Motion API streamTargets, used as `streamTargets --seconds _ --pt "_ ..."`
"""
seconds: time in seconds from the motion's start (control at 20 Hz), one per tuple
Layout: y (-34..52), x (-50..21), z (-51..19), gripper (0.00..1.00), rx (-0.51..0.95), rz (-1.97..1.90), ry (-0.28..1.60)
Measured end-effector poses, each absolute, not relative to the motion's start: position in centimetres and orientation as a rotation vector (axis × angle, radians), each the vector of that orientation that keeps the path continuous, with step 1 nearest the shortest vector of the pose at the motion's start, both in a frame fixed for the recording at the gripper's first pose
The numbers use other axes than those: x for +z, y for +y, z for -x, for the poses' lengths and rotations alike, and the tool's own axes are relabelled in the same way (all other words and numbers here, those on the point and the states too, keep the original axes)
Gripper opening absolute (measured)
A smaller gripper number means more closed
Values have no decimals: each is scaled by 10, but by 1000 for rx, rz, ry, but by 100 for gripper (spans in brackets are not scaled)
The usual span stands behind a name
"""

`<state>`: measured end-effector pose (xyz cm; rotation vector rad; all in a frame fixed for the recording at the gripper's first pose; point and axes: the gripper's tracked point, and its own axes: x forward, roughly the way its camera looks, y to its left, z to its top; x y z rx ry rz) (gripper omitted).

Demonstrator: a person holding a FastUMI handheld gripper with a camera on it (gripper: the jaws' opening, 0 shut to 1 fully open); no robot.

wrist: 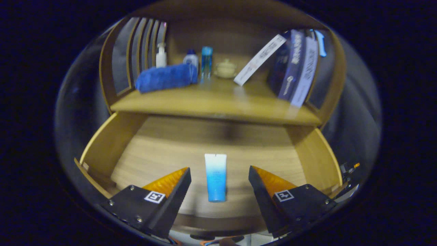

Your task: Pull open the drawer, take out the items inside it, and place them on the countertop above the cabinet.

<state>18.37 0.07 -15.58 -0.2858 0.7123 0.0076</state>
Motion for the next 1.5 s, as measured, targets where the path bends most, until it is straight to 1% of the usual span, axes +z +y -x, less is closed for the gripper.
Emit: streamTargets --seconds 0.05,0.1,0.25,0.3,0.35,0.45,0.5,0.55,0.6,0.75,0.85,0.95,1.1,1.3,1.5 --pt "0 -169 -184 95 4 278 797" --pt "-3 -179 -180 93 -6 288 877" --pt "-7 -195 -172 73 -15 282 1033" --pt "-10 -203 -166 73 -32 284 1092" --pt "-11 -194 -157 64 -45 267 1118" --pt "-22 -228 -183 47 -52 258 1079" --pt "-27 -222 -185 38 -56 272 1065" --pt "-38 -221 -193 37 -74 303 1039" --pt "-39 -218 -197 34 -56 312 1000" --pt "-25 -220 -195 34 44 244 917" --pt "-20 -209 -198 34 34 182 839" --pt "-19 -194 -204 34 26 198 738" --pt "-15 -175 -201 33 49 199 617" --pt "-2 -124 -187 33 30 260 335" --pt "15 -57 -195 33 43 203 137"
